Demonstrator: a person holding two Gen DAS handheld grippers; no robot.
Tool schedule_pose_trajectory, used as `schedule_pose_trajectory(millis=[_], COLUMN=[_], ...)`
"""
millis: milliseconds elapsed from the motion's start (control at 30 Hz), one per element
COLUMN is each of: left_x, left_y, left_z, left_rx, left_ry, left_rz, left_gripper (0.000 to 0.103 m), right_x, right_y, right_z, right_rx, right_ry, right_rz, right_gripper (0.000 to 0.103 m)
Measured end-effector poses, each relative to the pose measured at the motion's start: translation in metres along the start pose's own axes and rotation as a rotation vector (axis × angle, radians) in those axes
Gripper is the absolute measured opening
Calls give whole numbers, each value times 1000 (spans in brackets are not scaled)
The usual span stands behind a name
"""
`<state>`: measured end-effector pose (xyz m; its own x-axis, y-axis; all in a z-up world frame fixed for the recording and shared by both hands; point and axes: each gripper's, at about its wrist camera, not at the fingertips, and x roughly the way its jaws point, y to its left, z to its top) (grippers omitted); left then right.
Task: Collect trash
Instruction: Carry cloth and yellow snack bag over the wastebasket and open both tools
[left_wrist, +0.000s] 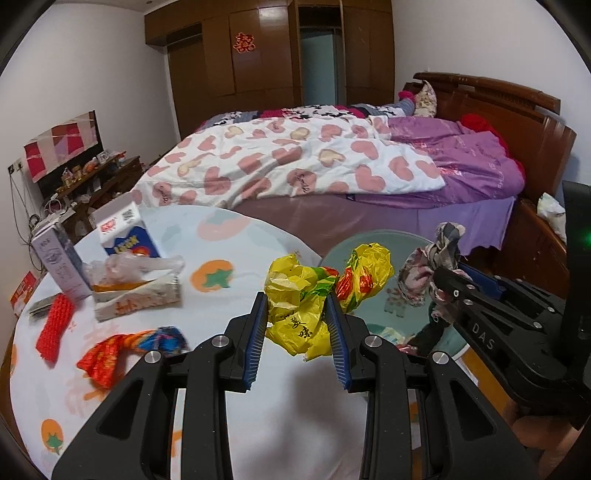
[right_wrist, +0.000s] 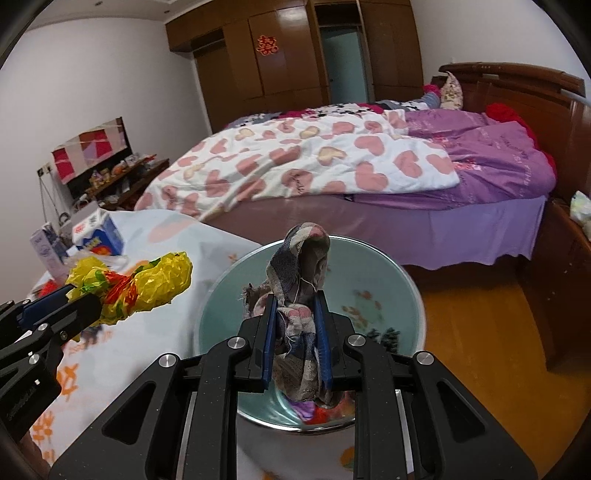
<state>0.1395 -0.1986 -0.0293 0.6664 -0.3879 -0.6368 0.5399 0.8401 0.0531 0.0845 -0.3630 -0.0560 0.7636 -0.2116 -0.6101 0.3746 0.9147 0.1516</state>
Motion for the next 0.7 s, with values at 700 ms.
schedule_pose_trajectory(millis=[700], left_x=[63], left_y=[-45], left_z=[-4], left_rx=[5], left_ry=[138], left_rz=[-69], left_gripper=[33], right_x=[40], right_y=[-32], right_z=[-8], right_rx=[-25], right_ry=[100], right_rz=[-94], right_gripper=[21])
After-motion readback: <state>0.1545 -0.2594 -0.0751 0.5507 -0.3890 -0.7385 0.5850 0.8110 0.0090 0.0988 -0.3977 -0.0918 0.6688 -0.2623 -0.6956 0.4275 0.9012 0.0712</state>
